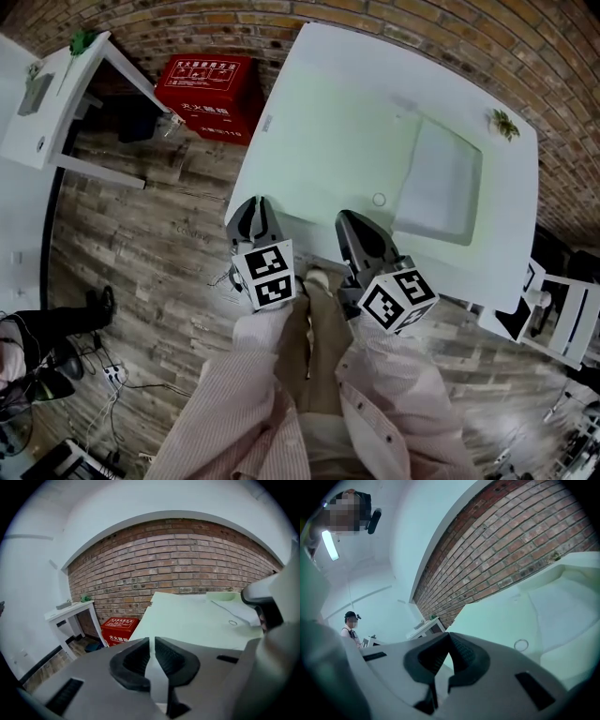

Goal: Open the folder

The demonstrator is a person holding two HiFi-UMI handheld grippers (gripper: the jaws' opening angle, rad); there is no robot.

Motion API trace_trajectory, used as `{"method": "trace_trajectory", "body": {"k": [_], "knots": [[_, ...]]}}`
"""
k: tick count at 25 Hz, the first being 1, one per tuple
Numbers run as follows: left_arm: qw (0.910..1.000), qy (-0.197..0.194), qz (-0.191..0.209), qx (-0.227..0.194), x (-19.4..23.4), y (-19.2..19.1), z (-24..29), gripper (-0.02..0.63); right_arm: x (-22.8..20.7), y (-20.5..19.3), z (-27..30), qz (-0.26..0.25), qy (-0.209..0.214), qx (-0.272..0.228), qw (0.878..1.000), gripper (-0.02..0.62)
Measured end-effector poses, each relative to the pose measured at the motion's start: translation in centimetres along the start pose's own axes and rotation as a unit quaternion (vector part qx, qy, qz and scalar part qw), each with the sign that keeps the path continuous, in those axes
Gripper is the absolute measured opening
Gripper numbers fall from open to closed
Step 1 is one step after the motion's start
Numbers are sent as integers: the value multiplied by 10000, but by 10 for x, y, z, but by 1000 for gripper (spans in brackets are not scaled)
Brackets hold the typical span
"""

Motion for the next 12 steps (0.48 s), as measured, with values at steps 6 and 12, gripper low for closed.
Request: {"method": "trace_trajectory", "body": {"k": [6,12], "knots": [[9993,-186,293,164,-1,-3,5,-6,0,-1,-5,18,-91,-23,10000,5],[9980,-286,403,393,0,-7,11,-6,0,-3,-8,60,-190,-28,9998,5]]}}
Point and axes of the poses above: the fingertips, and each gripper's own axes: z forward along the fingers, x to its left, y out of its top, the point moved 7 cm from there along -z, backward along the fingers, and after that the axes turned 7 degrees about -z, right-handed, at the moved point
